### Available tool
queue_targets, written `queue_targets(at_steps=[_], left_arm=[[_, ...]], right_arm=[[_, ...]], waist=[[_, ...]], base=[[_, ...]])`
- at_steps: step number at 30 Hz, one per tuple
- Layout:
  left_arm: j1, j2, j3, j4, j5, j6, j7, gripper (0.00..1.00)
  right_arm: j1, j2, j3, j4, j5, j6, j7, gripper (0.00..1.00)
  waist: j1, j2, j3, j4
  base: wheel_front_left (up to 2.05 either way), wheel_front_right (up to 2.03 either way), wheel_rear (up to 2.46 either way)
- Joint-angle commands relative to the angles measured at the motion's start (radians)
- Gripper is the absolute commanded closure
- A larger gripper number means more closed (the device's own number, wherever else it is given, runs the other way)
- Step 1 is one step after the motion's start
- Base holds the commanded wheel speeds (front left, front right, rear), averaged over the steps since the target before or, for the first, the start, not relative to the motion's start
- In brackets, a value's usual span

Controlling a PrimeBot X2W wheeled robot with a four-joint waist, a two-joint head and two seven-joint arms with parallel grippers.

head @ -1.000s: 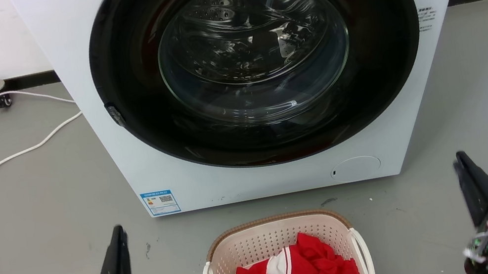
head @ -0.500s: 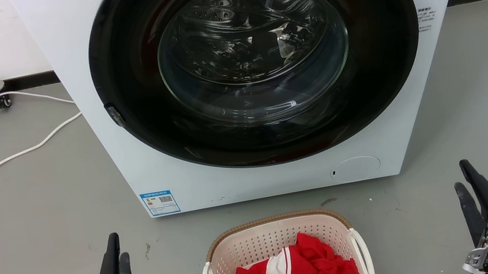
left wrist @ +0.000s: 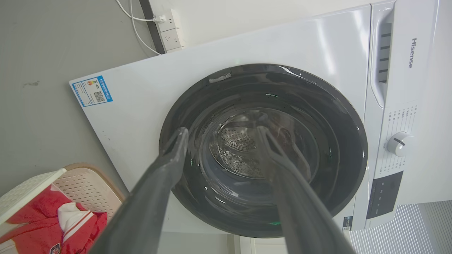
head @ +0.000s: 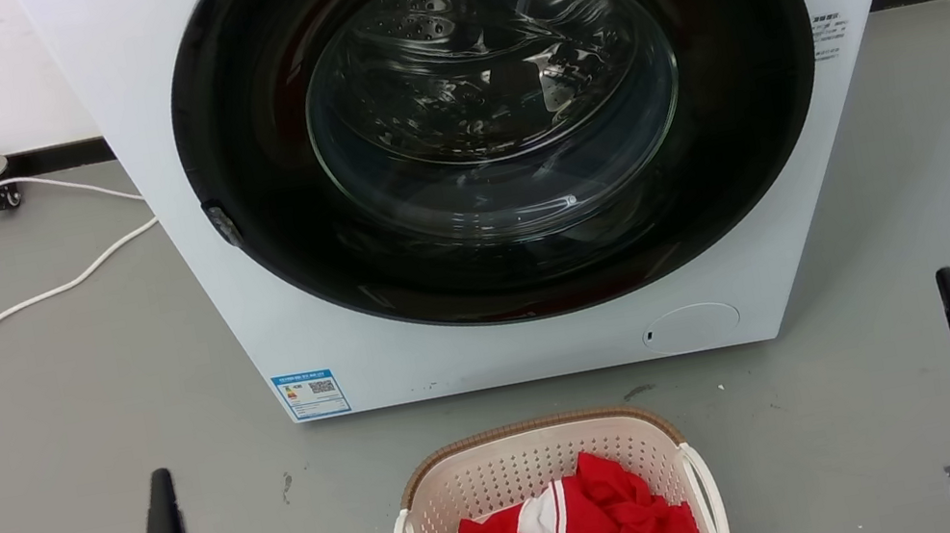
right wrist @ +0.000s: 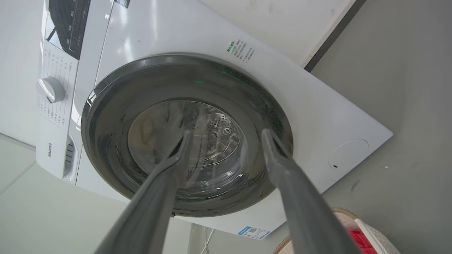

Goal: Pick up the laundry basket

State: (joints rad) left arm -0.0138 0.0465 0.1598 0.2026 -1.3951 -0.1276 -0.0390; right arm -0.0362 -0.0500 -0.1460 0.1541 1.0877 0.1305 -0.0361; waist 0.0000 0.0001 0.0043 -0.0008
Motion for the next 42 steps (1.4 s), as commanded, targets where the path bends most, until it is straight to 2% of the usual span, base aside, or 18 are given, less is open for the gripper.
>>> queue_targets(at_steps=[1, 5, 10, 18, 32, 42], left_arm=[[-0.007, 0.003, 0.015, -0.018, 0.034, 0.003, -0.007, 0.00], [-0.016, 0.004, 0.043, -0.058, 0.149, 0.017, -0.022, 0.00], [-0.010, 0.004, 0.027, -0.140, 0.289, 0.056, -0.039, 0.00], [0.024, 0.004, -0.073, -0.237, 0.549, 0.104, -0.064, 0.00], [0.047, 0.012, -0.210, -0.291, 0.887, 0.173, -0.104, 0.00], [0.049, 0.065, -0.316, -0.294, 1.006, 0.228, -0.127, 0.00]], right_arm=[[-0.017, -0.003, -0.003, -0.033, -0.042, 0.000, -0.011, 0.00], [-0.013, -0.003, -0.002, -0.077, -0.163, 0.000, -0.024, 0.00], [-0.005, -0.003, 0.019, -0.118, -0.321, 0.000, -0.041, 0.00], [0.015, -0.003, 0.062, -0.167, -0.519, 0.000, -0.067, 0.00], [0.039, -0.002, 0.091, -0.191, -0.717, 0.000, -0.107, 0.00], [0.057, -0.002, 0.107, -0.165, -0.795, 0.000, -0.130, 0.00]], waist=[[0.0000, -0.0001, 0.000, 0.000], [0.0000, -0.0001, 0.002, 0.000], [0.0000, -0.0001, 0.004, -0.001], [0.0000, -0.0001, 0.005, -0.002], [0.0000, -0.0001, 0.006, -0.005], [0.0000, -0.0001, 0.005, -0.008]], base=[[0.00, 0.00, 0.00], [0.00, 0.00, 0.00], [0.00, 0.00, 0.00], [0.00, 0.00, 0.00], [0.00, 0.00, 0.00], [0.00, 0.00, 0.00]])
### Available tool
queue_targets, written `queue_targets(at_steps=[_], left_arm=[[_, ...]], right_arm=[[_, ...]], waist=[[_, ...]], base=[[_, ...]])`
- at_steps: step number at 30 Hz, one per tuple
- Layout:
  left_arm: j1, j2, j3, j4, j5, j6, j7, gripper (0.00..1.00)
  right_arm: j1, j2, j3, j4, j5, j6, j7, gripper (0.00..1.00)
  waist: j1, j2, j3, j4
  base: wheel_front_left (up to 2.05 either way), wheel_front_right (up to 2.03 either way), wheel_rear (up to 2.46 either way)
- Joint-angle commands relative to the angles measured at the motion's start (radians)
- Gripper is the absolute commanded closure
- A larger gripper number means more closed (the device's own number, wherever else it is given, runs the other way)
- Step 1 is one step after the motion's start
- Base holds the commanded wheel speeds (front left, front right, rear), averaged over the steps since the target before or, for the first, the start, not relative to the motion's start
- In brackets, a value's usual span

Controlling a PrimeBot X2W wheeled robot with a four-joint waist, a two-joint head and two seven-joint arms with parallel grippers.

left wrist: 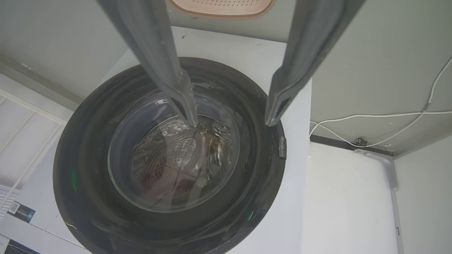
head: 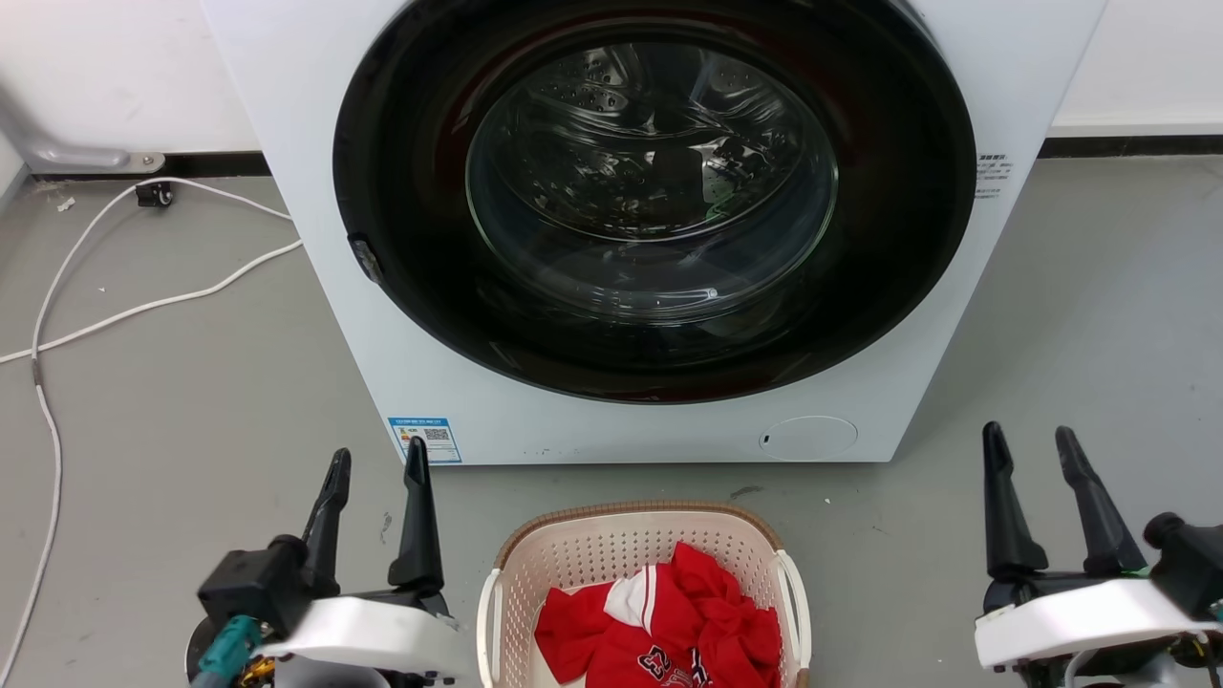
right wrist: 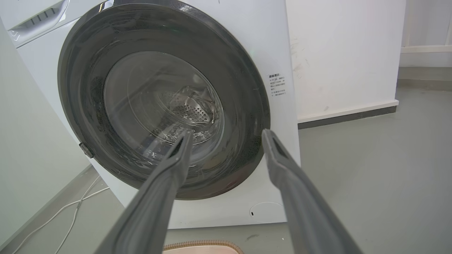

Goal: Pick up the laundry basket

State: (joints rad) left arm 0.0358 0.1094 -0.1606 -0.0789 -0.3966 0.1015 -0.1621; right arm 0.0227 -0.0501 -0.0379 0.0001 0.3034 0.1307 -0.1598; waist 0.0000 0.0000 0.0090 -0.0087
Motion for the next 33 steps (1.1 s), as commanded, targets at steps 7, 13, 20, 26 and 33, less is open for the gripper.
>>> queue_targets(at_steps=[7, 13, 20, 26, 33], left_arm=[[-0.003, 0.041, -0.069, -0.001, 0.081, 0.044, -0.021, 0.00], [-0.001, 0.072, -0.130, 0.020, 0.133, 0.071, -0.035, 0.00], [0.008, 0.089, -0.174, 0.053, 0.170, 0.087, -0.049, 0.00], [0.012, 0.095, -0.196, 0.060, 0.212, 0.083, -0.063, 0.00], [0.032, 0.076, -0.173, 0.048, 0.226, 0.073, -0.076, 0.00]], right_arm=[[0.009, -0.001, 0.016, 0.029, -0.078, 0.000, -0.023, 0.00], [0.010, -0.001, 0.031, 0.051, -0.146, 0.000, -0.037, 0.00], [0.017, -0.001, 0.045, 0.057, -0.218, 0.000, -0.053, 0.00], [0.024, -0.001, 0.054, 0.057, -0.281, 0.000, -0.065, 0.00], [0.031, -0.001, 0.063, 0.065, -0.287, 0.000, -0.078, 0.00]], waist=[[0.0000, 0.0000, -0.003, 0.000], [0.0000, 0.0000, -0.005, 0.001], [0.0000, 0.0000, -0.009, 0.001], [0.0000, 0.0000, -0.010, -0.001], [0.0000, 0.0000, -0.010, -0.003]], base=[[0.00, 0.00, 0.00], [0.00, 0.00, 0.00], [0.00, 0.00, 0.00], [0.00, 0.00, 0.00], [0.00, 0.00, 0.00]])
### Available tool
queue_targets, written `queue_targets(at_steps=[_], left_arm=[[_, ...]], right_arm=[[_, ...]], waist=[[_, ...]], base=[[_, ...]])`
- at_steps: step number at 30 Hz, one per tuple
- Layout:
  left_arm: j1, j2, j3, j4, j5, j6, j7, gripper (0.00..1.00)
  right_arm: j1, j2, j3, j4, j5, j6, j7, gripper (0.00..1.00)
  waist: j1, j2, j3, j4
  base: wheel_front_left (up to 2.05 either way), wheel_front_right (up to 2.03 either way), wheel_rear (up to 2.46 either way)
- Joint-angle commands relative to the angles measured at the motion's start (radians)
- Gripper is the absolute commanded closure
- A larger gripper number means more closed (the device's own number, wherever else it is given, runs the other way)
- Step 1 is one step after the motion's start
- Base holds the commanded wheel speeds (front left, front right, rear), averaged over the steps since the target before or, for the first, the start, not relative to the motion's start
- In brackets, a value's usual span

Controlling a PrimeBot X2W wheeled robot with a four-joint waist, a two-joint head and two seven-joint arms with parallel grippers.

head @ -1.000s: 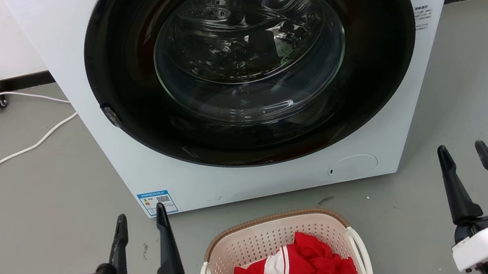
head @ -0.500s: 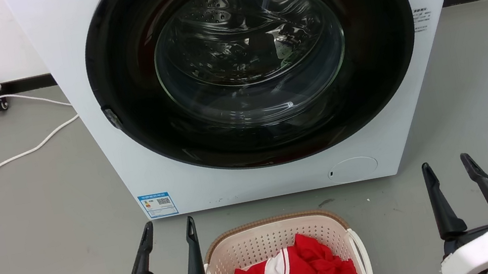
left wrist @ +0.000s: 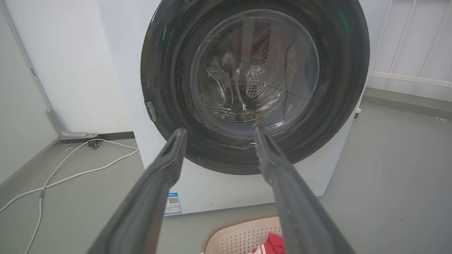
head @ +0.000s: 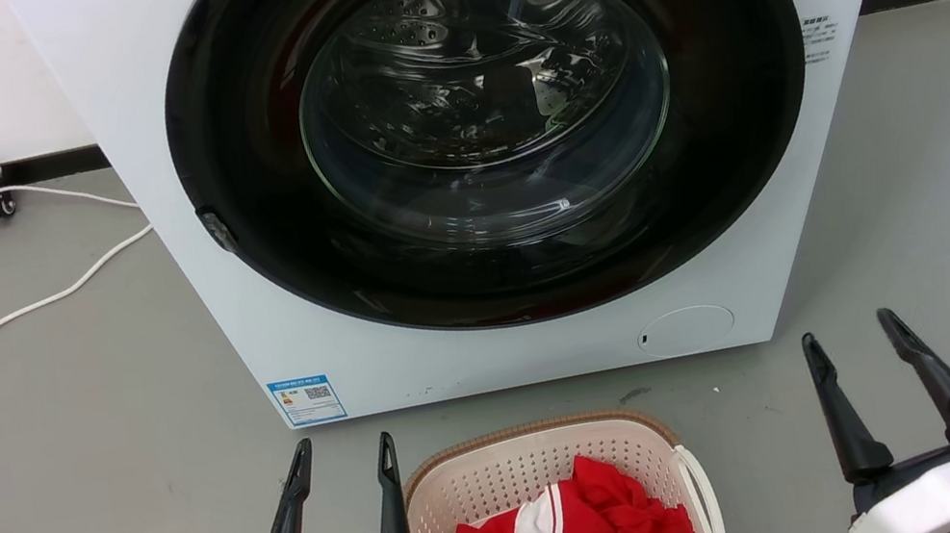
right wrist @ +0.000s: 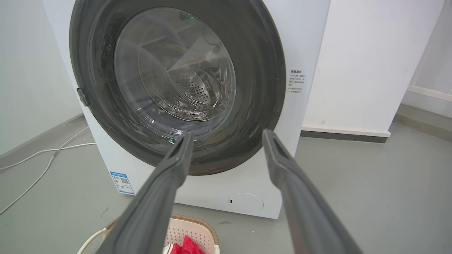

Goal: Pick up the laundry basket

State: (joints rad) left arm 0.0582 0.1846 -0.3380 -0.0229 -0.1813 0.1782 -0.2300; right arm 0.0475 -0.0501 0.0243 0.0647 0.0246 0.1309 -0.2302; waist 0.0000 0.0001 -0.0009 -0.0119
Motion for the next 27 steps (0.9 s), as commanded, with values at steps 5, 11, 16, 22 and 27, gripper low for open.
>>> queue_targets(at_steps=[5, 11, 16, 22, 27], left_arm=[[0.031, -0.028, 0.047, -0.002, 0.016, -0.043, -0.017, 0.00], [0.052, -0.058, 0.083, 0.013, 0.107, -0.088, -0.031, 0.00], [0.049, -0.070, 0.091, 0.017, 0.144, -0.103, -0.038, 0.00], [0.044, -0.072, 0.095, 0.028, 0.167, -0.118, -0.037, 0.00], [0.041, -0.082, 0.104, 0.032, 0.163, -0.116, -0.037, 0.00]], right_arm=[[0.014, 0.000, -0.007, 0.022, 0.025, 0.000, -0.017, 0.00], [0.008, 0.000, -0.017, 0.063, -0.013, 0.000, -0.031, 0.00], [0.000, 0.000, -0.017, 0.064, -0.025, 0.000, -0.035, 0.00], [-0.006, 0.000, -0.017, 0.061, -0.022, 0.000, -0.035, 0.00], [-0.008, 0.000, -0.014, 0.058, -0.022, 0.000, -0.035, 0.00]], waist=[[0.0000, -0.0001, -0.001, 0.000], [0.0000, -0.0001, 0.003, 0.001], [0.0000, -0.0001, 0.012, -0.002], [0.0000, -0.0001, 0.022, -0.005], [0.0000, -0.0001, 0.027, -0.004]], base=[[0.00, 0.00, 0.00], [0.00, 0.00, 0.00], [0.00, 0.00, 0.00], [0.00, 0.00, 0.00], [0.00, 0.00, 0.00]])
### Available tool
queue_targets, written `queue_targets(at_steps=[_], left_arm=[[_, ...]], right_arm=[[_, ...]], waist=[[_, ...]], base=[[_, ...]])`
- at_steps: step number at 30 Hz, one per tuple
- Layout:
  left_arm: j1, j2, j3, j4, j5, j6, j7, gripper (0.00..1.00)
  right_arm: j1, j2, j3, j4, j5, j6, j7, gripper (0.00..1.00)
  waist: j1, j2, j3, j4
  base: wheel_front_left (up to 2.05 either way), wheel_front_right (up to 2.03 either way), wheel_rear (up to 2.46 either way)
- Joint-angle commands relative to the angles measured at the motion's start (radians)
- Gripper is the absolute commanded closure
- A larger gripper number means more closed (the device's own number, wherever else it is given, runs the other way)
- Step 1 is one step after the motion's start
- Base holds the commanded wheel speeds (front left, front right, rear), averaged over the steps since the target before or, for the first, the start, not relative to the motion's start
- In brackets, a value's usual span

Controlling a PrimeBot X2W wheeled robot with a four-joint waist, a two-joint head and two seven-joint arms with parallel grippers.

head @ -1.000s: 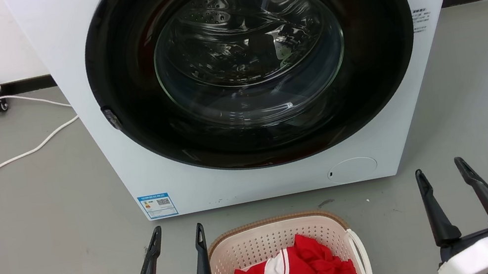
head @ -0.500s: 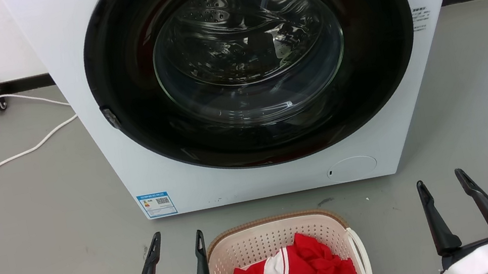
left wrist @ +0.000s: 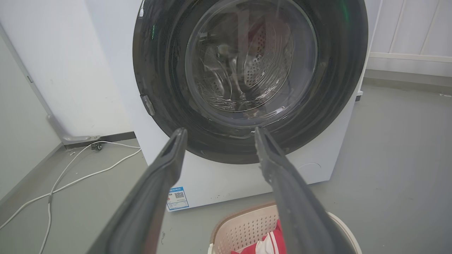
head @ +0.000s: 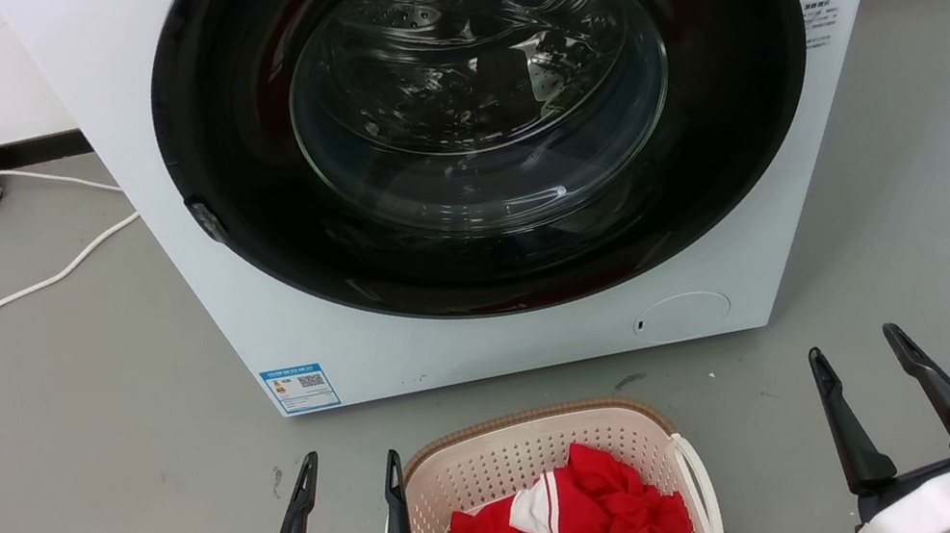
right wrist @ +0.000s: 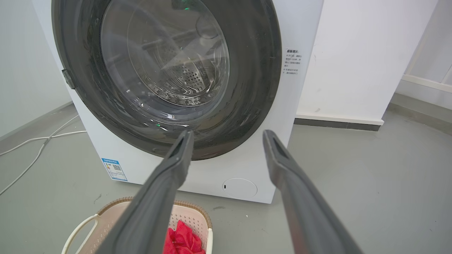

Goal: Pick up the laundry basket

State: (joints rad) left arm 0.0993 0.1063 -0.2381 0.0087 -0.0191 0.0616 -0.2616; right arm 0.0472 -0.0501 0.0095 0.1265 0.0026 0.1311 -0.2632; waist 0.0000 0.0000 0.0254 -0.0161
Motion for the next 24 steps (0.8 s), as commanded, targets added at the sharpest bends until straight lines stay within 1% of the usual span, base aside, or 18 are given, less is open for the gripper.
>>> queue_targets(at_steps=[1, 12, 18, 24], left_arm=[[0.000, -0.004, 0.007, 0.002, -0.001, -0.001, -0.005, 0.00], [0.003, -0.010, 0.020, 0.015, 0.002, -0.016, -0.004, 0.00], [-0.003, -0.014, 0.023, 0.027, 0.002, -0.021, -0.004, 0.00], [-0.045, -0.021, 0.041, 0.092, -0.011, -0.032, -0.004, 0.00]], right_arm=[[-0.008, 0.000, 0.002, -0.003, 0.002, -0.001, -0.002, 0.00], [-0.011, 0.000, 0.006, 0.000, 0.006, -0.001, -0.002, 0.00], [-0.017, 0.000, 0.003, -0.001, 0.007, -0.001, -0.002, 0.00], [-0.057, 0.000, -0.022, 0.016, -0.001, -0.001, -0.002, 0.00]], waist=[[0.0000, 0.0000, 0.000, 0.000], [0.0000, 0.0000, 0.000, 0.003], [0.0000, 0.0000, 0.019, 0.004], [0.0000, 0.0000, 0.103, -0.003]], base=[[0.00, 0.00, 0.00], [0.00, 0.00, 0.00], [0.00, 0.00, 0.00], [0.00, 0.00, 0.00]])
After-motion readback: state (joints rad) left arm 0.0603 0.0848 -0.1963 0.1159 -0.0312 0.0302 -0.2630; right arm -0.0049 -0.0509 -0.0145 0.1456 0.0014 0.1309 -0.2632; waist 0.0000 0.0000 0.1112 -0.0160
